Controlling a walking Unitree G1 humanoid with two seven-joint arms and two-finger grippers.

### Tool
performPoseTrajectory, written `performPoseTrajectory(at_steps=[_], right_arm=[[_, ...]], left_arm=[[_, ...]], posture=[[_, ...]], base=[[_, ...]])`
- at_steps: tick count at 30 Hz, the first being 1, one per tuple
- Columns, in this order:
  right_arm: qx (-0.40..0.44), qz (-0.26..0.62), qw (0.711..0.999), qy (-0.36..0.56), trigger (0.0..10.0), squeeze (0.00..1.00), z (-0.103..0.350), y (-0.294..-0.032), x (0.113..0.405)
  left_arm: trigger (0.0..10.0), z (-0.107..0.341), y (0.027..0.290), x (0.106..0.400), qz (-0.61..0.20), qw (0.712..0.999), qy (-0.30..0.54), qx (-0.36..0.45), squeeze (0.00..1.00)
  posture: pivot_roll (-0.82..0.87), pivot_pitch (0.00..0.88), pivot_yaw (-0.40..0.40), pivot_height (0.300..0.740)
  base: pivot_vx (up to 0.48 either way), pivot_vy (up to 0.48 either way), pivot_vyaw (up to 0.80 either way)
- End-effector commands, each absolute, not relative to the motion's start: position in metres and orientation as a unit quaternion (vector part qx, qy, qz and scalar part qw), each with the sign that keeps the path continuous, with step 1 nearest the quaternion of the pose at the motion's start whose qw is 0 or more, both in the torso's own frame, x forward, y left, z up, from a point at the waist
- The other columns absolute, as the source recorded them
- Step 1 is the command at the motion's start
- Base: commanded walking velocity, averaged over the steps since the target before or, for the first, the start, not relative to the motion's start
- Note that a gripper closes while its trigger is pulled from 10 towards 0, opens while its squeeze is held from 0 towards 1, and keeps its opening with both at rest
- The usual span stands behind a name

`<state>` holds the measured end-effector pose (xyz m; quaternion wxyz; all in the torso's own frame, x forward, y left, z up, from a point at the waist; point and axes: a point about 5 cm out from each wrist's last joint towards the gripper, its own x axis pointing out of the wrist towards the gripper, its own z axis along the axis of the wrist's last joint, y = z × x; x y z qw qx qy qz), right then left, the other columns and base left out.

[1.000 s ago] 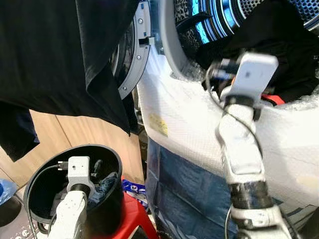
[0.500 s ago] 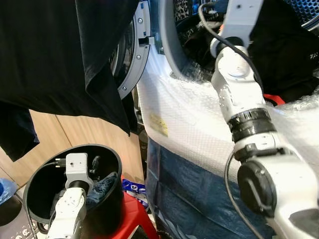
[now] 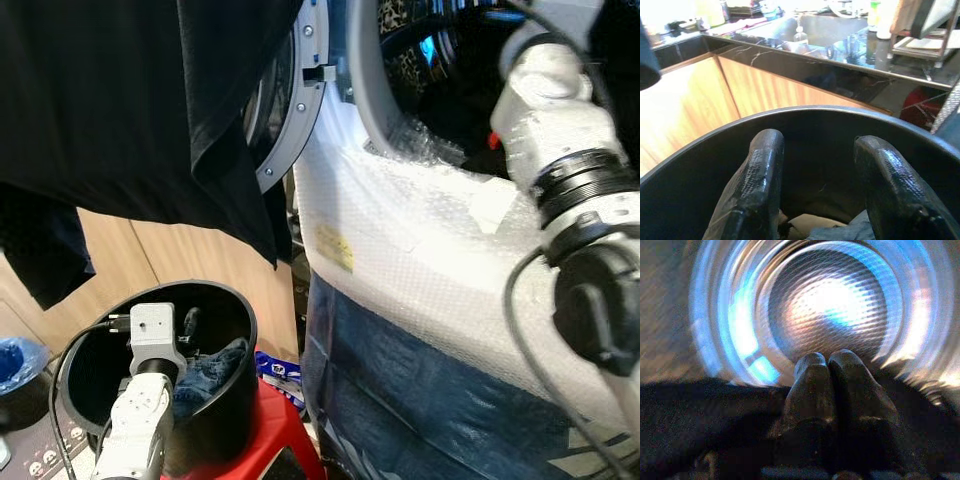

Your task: Clothes washing

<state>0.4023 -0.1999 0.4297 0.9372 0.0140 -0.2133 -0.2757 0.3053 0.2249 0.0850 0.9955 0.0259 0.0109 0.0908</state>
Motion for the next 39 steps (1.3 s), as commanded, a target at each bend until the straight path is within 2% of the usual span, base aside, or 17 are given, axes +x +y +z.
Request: performPoseTrajectory(at_steps=[1, 4, 5, 6, 7, 10, 14, 15, 16, 19, 21, 25, 30, 37, 39], right_arm=[[0.031, -0.271, 0.93, -0.244, 0.0, 0.0, 0.45, -0.198, 0.395], [0.001, -0.127, 0.967, -0.222, 0.0, 0.0, 0.442, -0.161, 0.407], [-0.041, -0.065, 0.976, -0.202, 2.1, 0.0, 0.432, -0.142, 0.412], [-0.072, -0.029, 0.979, -0.19, 4.7, 0.0, 0.425, -0.13, 0.414], [-0.094, -0.01, 0.979, -0.18, 10.0, 0.0, 0.418, -0.122, 0.416], [-0.12, 0.007, 0.981, -0.151, 10.0, 0.0, 0.396, -0.106, 0.421], [-0.113, 0.024, 0.982, -0.146, 10.0, 0.02, 0.392, -0.099, 0.421], [-0.111, 0.027, 0.983, -0.146, 10.0, 0.84, 0.391, -0.099, 0.421], [-0.112, 0.032, 0.982, -0.146, 10.0, 1.0, 0.391, -0.097, 0.421], [-0.108, 0.027, 0.981, -0.16, 10.0, 1.0, 0.398, -0.098, 0.42], [-0.081, -0.018, 0.979, -0.188, 10.0, 1.0, 0.41, -0.11, 0.417], [-0.072, -0.051, 0.975, -0.202, 10.0, 1.0, 0.418, -0.12, 0.415], [-0.03, -0.147, 0.967, -0.207, 10.0, 1.0, 0.424, -0.16, 0.412], [-0.048, -0.184, 0.961, -0.2, 10.0, 1.0, 0.418, -0.179, 0.411], [-0.018, -0.212, 0.954, -0.21, 10.0, 1.0, 0.419, -0.193, 0.409]], left_arm=[[10.0, 0.089, 0.232, 0.305, 0.105, 0.994, 0.006, 0.026, 0.0], [10.0, 0.089, 0.233, 0.306, 0.106, 0.994, 0.008, 0.027, 0.0], [10.0, 0.089, 0.233, 0.306, 0.103, 0.994, 0.01, 0.028, 0.0], [10.0, 0.089, 0.232, 0.306, 0.101, 0.994, 0.011, 0.029, 0.0], [10.0, 0.089, 0.232, 0.307, 0.099, 0.995, 0.011, 0.029, 0.0], [10.0, 0.091, 0.229, 0.31, 0.095, 0.995, 0.01, 0.028, 0.0], [10.0, 0.093, 0.227, 0.311, 0.088, 0.996, 0.008, 0.029, 0.0], [10.0, 0.093, 0.227, 0.311, 0.088, 0.996, 0.008, 0.029, 0.0], [10.0, 0.093, 0.227, 0.311, 0.087, 0.996, 0.008, 0.03, 0.0], [10.0, 0.094, 0.227, 0.311, 0.08, 0.996, 0.008, 0.044, 0.0], [10.0, 0.095, 0.228, 0.311, 0.08, 0.996, 0.007, 0.043, 0.0], [10.0, 0.095, 0.229, 0.31, 0.081, 0.996, 0.007, 0.043, 0.0], [10.0, 0.093, 0.227, 0.309, 0.077, 0.996, 0.011, 0.042, 0.0], [10.0, 0.093, 0.225, 0.311, 0.068, 0.997, 0.012, 0.044, 0.0], [10.0, 0.093, 0.225, 0.311, 0.065, 0.997, 0.012, 0.046, 0.0]], posture=[[0.1, 0.0, 0.036, 0.74], [0.08, 0.0, 0.048, 0.74], [0.08, 0.0, 0.05, 0.74], [0.08, 0.0, 0.054, 0.74], [0.08, 0.0, 0.054, 0.74], [0.08, 0.0, 0.063, 0.74], [0.08, 0.0, 0.067, 0.74], [0.09, 0.0, 0.068, 0.74], [0.09, 0.0, 0.068, 0.74], [0.09, 0.0, 0.072, 0.74], [0.09, 0.0, 0.074, 0.74], [0.09, 0.0, 0.079, 0.74], [0.07, 0.0, 0.088, 0.74], [0.06, 0.0, 0.096, 0.74], [0.06, 0.0, 0.108, 0.74]], base=[[0.0, 0.0, 0.0], [0.0, 0.0, 0.0], [0.0, 0.0, 0.0], [0.0, 0.0, 0.0], [0.0, 0.0, 0.0], [0.0, 0.0, 0.0], [0.0, 0.0, 0.0], [0.0, 0.0, 0.0], [0.0, 0.0, 0.0], [0.0, 0.0, 0.0], [0.0, 0.0, 0.0], [0.0, 0.0, 0.0], [0.0, 0.0, 0.0], [0.0, 0.0, 0.0], [0.0, 0.0, 0.0]])
